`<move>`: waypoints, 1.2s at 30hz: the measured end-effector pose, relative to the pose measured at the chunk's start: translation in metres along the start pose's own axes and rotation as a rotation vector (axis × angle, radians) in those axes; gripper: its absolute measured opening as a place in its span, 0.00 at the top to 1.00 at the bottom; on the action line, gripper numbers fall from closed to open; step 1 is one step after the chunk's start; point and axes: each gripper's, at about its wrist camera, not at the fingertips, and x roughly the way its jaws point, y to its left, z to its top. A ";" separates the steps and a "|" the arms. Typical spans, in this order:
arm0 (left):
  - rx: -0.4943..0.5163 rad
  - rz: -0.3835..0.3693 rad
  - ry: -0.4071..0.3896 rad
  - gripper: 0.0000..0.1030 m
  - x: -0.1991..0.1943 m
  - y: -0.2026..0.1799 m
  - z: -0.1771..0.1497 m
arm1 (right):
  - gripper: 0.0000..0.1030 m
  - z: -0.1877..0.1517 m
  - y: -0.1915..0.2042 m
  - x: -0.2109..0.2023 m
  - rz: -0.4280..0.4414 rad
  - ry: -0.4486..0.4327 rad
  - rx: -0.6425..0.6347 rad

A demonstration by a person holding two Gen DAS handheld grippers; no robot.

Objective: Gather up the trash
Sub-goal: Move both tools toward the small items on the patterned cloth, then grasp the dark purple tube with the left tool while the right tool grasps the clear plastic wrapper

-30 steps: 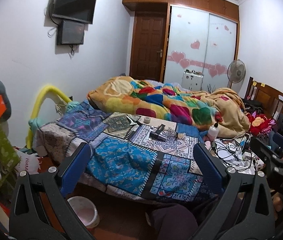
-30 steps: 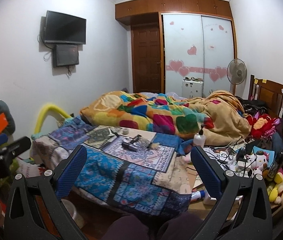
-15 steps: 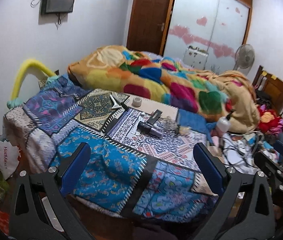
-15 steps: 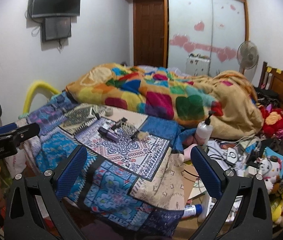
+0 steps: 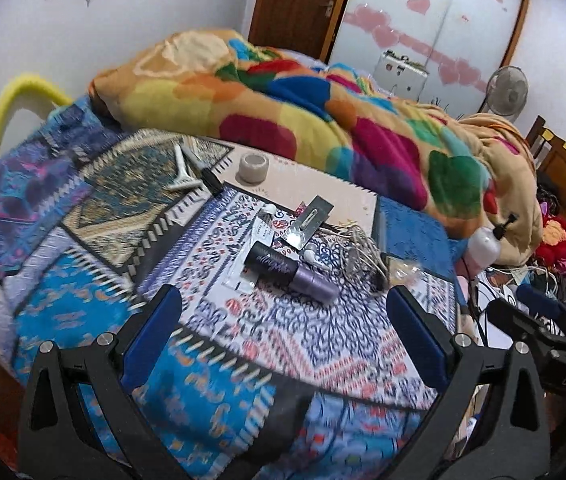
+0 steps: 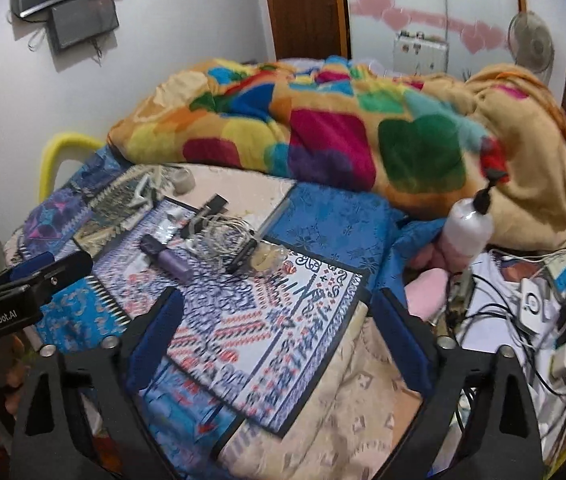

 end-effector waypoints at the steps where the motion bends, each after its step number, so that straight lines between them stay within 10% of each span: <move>1: -0.005 0.000 0.014 0.00 0.010 0.001 0.003 | 0.14 0.003 -0.002 0.006 0.008 0.008 0.006; 20: -0.081 0.066 0.098 0.54 0.091 0.002 0.007 | 0.65 0.021 -0.014 0.101 0.131 0.146 0.097; 36: 0.126 0.039 0.150 0.69 0.064 -0.034 -0.014 | 0.87 0.008 -0.009 0.072 0.089 0.157 -0.003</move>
